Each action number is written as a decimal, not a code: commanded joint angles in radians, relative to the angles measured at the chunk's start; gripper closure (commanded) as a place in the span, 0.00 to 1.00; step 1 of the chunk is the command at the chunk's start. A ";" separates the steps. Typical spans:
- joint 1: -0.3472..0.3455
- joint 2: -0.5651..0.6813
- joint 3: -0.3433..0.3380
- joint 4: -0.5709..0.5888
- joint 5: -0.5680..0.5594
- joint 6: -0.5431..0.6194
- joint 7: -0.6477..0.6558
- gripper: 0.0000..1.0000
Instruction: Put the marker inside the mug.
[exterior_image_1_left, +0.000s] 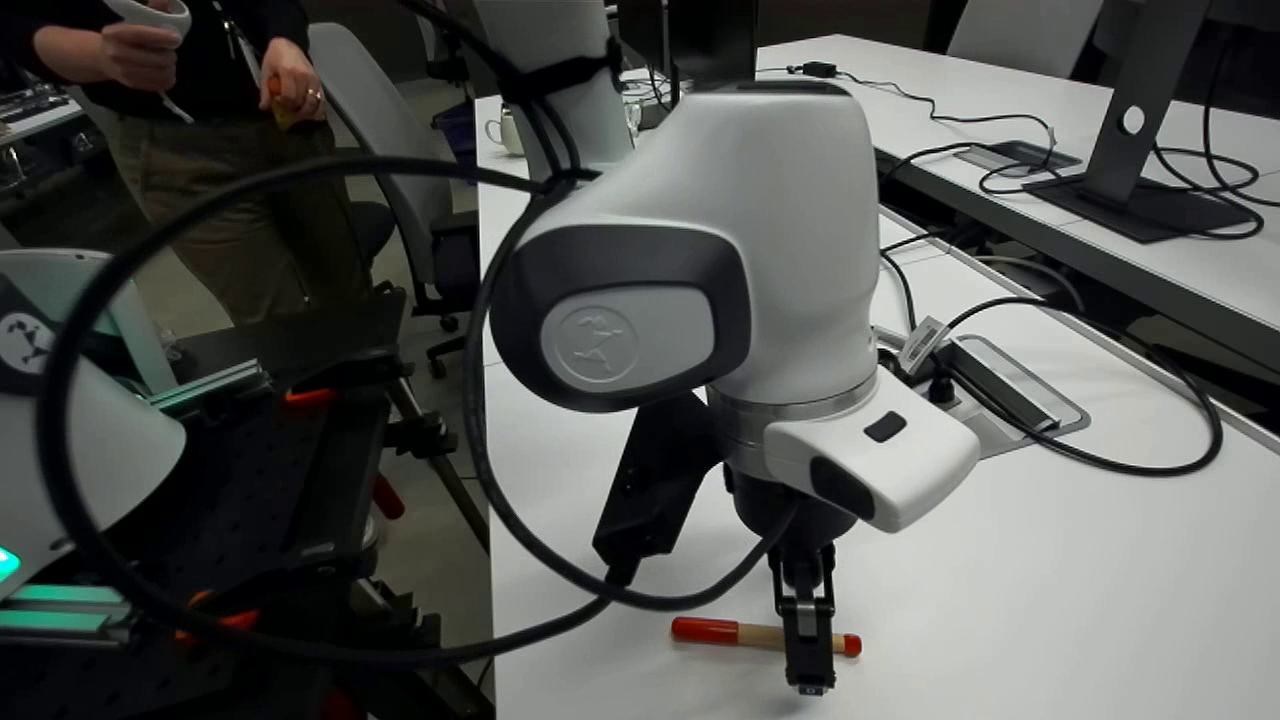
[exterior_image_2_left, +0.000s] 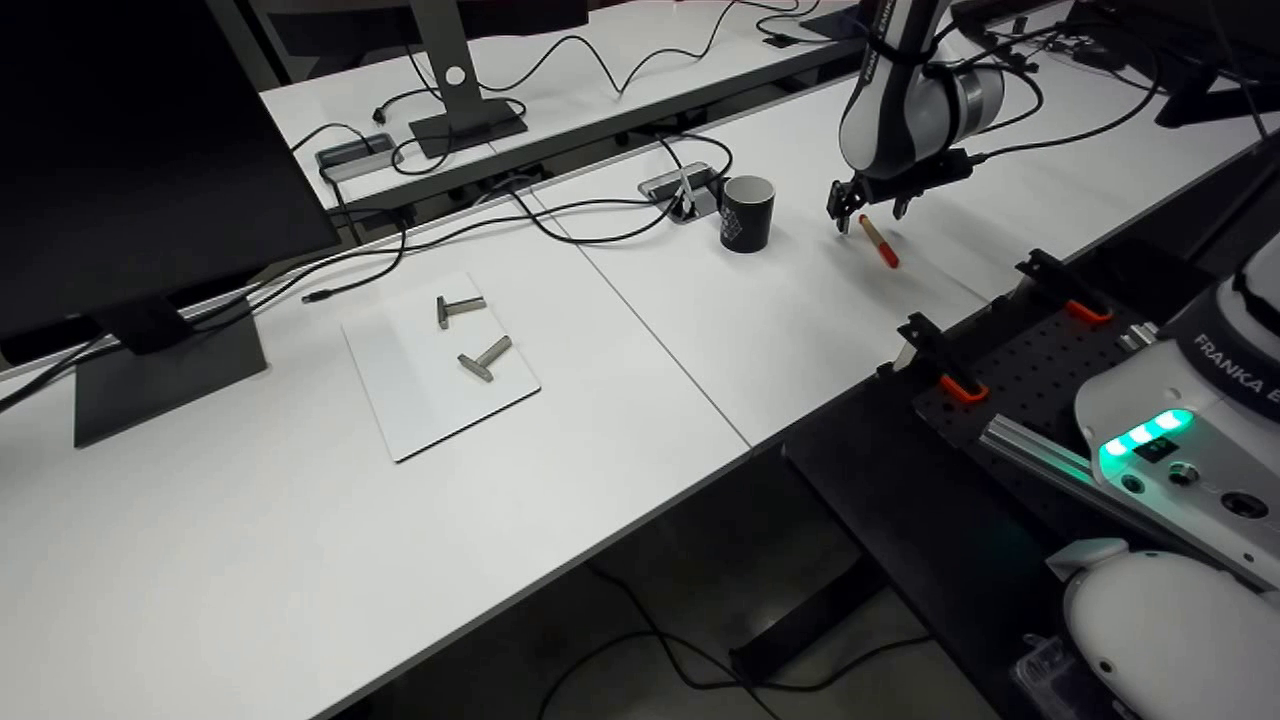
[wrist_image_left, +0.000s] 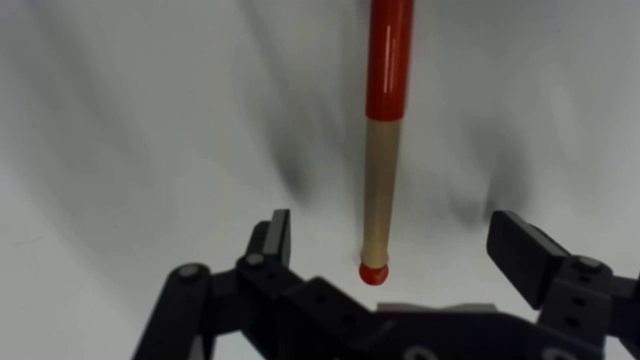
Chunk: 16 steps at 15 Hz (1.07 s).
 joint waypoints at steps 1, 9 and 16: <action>0.003 0.036 -0.011 0.025 0.038 0.030 -0.041 0.00; -0.059 0.050 0.039 0.048 0.051 0.027 -0.073 0.45; -0.075 0.048 0.040 0.055 0.055 0.022 -0.084 0.90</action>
